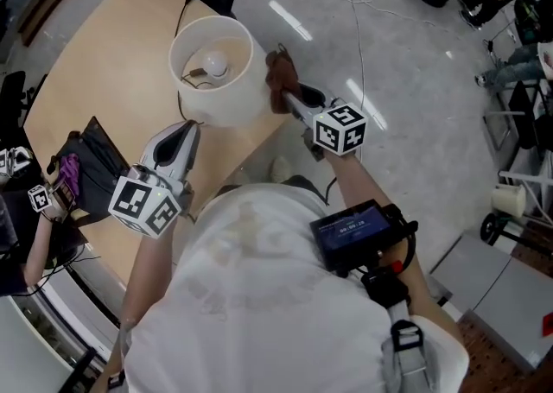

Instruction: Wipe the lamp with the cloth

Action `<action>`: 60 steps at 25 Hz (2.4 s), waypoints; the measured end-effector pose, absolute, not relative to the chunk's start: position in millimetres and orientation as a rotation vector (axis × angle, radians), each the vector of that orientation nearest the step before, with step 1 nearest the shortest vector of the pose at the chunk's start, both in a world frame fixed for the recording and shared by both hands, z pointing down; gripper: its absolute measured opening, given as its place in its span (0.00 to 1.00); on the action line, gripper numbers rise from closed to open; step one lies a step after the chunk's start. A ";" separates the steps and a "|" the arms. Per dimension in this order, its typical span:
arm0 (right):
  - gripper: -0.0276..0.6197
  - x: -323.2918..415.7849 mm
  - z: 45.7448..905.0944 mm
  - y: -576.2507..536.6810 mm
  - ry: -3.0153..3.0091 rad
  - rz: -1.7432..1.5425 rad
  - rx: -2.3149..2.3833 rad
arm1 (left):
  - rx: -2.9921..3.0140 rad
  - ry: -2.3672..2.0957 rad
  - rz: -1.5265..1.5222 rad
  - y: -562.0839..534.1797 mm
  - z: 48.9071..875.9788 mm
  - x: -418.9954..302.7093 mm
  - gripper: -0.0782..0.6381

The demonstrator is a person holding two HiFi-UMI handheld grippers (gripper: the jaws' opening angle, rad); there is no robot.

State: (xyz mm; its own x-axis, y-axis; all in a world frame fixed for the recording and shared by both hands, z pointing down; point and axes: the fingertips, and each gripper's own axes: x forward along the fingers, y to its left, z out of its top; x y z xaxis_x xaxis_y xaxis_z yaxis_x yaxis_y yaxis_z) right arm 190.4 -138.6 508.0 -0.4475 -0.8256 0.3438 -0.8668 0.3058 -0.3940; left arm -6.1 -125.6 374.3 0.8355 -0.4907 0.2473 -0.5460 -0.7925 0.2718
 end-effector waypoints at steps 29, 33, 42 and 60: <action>0.23 54.5 346.5 -200.5 -1.725 -0.702 -0.021 | 2.576 -1.018 0.083 -120.3 384.4 -79.7 0.11; 0.23 35.0 374.3 -206.5 -1.640 -0.667 -0.122 | 2.526 -1.075 0.061 -116.2 387.5 -102.0 0.11; 0.23 50.2 385.2 -199.3 -1.401 -0.537 -0.217 | 2.489 -1.113 0.048 -113.3 392.2 -120.7 0.11; 0.23 42.0 356.5 -207.7 -1.496 -0.564 -0.117 | 2.517 -1.001 0.049 -127.4 391.1 -114.3 0.11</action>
